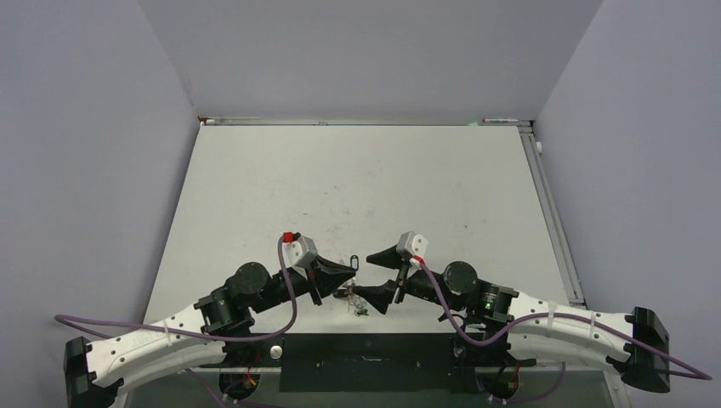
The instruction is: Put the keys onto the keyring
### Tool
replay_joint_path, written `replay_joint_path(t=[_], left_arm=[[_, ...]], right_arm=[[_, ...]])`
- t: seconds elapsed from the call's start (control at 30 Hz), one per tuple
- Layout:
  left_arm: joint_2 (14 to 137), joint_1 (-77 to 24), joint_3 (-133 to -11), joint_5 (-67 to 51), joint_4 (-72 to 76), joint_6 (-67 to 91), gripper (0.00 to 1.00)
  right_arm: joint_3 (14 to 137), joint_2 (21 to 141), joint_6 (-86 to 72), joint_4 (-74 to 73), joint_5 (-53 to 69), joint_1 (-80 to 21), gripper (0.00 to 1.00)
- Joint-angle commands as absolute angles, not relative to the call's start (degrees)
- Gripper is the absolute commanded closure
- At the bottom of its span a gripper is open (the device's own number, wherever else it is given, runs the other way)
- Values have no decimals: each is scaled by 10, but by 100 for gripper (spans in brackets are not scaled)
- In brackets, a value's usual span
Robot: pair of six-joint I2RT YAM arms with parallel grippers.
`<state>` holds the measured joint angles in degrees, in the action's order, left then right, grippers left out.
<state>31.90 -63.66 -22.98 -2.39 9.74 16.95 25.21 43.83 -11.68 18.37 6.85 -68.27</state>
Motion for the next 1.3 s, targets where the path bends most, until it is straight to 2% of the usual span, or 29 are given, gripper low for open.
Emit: replay_joint_path(t=[0.0, 0.2, 0.53, 0.63, 0.7, 0.8, 0.93, 1.17, 1.27], left_arm=[[319, -638, -237, -9, 158, 185, 100], [337, -638, -239, -8, 172, 193, 100], [355, -638, -243, 10, 181, 206, 100], [362, -638, -243, 26, 184, 212, 100], [370, -638, -240, 36, 189, 216, 100], [385, -638, -237, 52, 204, 224, 100], [407, -639, -234, 57, 227, 236, 100], [432, -640, -238, 60, 248, 245, 100], [437, -639, -238, 55, 253, 247, 100]], right_arm=[[246, 462, -131, 250, 54, -679, 24], [249, 502, -130, 272, 27, -679, 25], [267, 559, -139, 268, -29, -678, 46], [272, 558, -145, 259, -32, -679, 45], [272, 556, -156, 257, -35, -679, 38], [270, 557, -171, 255, -40, -681, 33], [262, 564, -177, 257, -55, -689, 32], [254, 567, -182, 257, -90, -693, 40], [248, 564, -179, 259, -104, -693, 48]])
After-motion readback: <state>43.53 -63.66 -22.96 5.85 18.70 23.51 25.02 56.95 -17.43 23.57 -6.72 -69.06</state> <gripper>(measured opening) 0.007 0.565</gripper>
